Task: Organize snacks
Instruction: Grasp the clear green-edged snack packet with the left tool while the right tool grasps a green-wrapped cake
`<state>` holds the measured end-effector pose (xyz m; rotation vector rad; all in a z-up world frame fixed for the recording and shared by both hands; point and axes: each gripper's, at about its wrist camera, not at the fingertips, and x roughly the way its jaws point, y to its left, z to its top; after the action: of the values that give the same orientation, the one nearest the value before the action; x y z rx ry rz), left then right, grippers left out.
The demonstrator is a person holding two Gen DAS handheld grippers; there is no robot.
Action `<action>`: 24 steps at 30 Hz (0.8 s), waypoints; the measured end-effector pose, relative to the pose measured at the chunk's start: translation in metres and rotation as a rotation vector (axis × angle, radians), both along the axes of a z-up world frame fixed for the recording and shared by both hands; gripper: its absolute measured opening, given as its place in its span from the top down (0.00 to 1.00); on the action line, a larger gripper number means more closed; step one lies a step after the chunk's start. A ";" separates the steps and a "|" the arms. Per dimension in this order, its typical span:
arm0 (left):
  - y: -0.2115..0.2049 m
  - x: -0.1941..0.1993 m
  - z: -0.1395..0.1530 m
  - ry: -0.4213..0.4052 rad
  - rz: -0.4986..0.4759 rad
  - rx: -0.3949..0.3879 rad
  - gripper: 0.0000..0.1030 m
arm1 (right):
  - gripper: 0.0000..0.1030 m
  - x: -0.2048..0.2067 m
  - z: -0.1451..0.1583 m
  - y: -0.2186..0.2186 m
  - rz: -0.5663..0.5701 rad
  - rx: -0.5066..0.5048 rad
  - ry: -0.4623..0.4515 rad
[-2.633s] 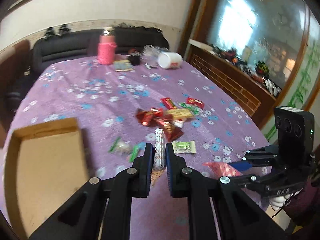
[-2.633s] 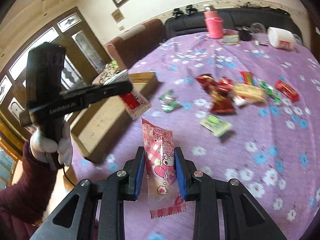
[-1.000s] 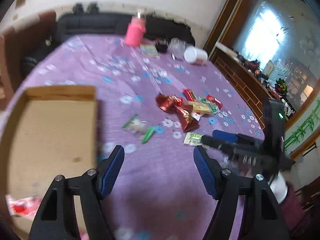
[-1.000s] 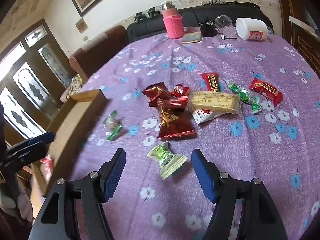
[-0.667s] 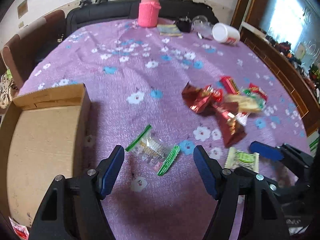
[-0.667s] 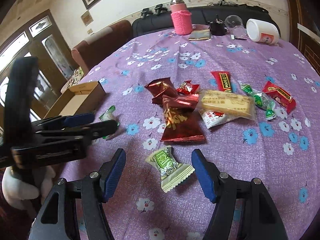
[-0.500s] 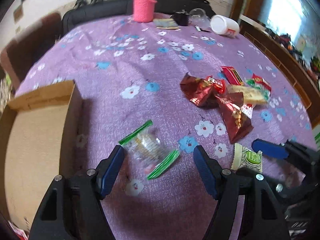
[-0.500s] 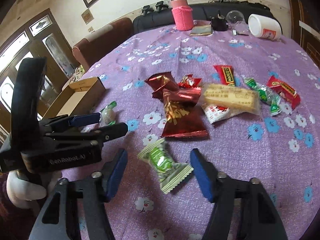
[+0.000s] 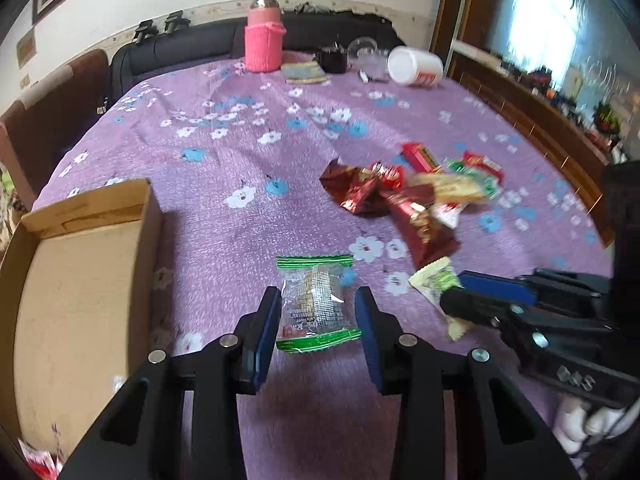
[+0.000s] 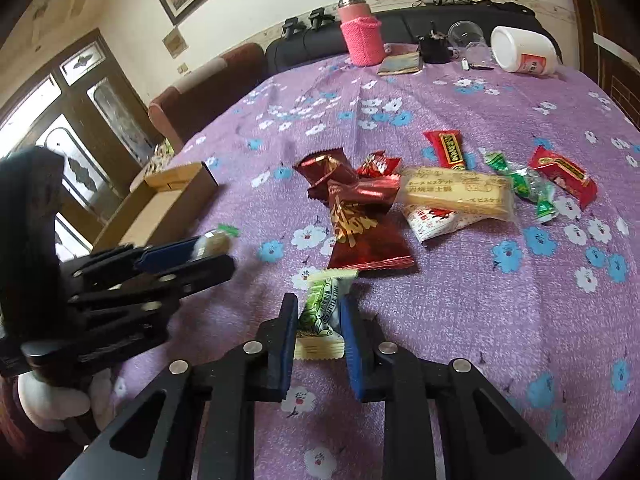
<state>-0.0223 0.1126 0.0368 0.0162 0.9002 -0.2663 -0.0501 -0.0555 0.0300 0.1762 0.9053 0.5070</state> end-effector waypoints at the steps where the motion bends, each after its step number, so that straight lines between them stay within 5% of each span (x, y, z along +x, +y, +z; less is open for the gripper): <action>1: 0.003 -0.005 0.004 -0.005 0.002 -0.016 0.64 | 0.88 -0.002 0.002 -0.002 -0.004 0.004 -0.003; 7: 0.041 -0.041 0.029 -0.048 0.041 -0.125 0.64 | 0.88 -0.010 0.007 0.001 -0.026 -0.048 -0.022; 9: 0.056 -0.054 0.037 -0.065 0.067 -0.164 0.64 | 0.74 -0.006 0.004 0.003 -0.053 -0.072 0.000; 11: 0.069 -0.066 0.043 -0.084 0.087 -0.196 0.64 | 0.39 -0.002 0.000 0.006 -0.073 -0.080 0.028; 12: 0.073 -0.071 0.045 -0.092 0.093 -0.206 0.64 | 0.39 0.000 -0.001 0.011 -0.081 -0.095 0.024; 15: 0.086 -0.085 0.048 -0.117 0.115 -0.217 0.64 | 0.40 0.005 -0.006 0.021 -0.098 -0.139 0.032; 16: 0.090 -0.089 0.048 -0.122 0.121 -0.218 0.64 | 0.50 0.005 -0.007 0.023 -0.112 -0.160 0.022; 17: 0.096 -0.094 0.047 -0.124 0.129 -0.226 0.64 | 0.76 0.007 -0.008 0.025 -0.116 -0.188 0.022; 18: 0.101 -0.096 0.047 -0.125 0.134 -0.232 0.64 | 0.79 0.007 -0.008 0.026 -0.119 -0.198 0.022; 24: 0.144 -0.109 0.050 -0.146 0.197 -0.242 0.64 | 0.80 -0.005 0.010 0.024 -0.118 -0.151 0.005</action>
<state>-0.1310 0.2564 0.0868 -0.2722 0.7146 -0.1863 -0.0556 -0.0320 0.0402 0.0928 0.9288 0.3275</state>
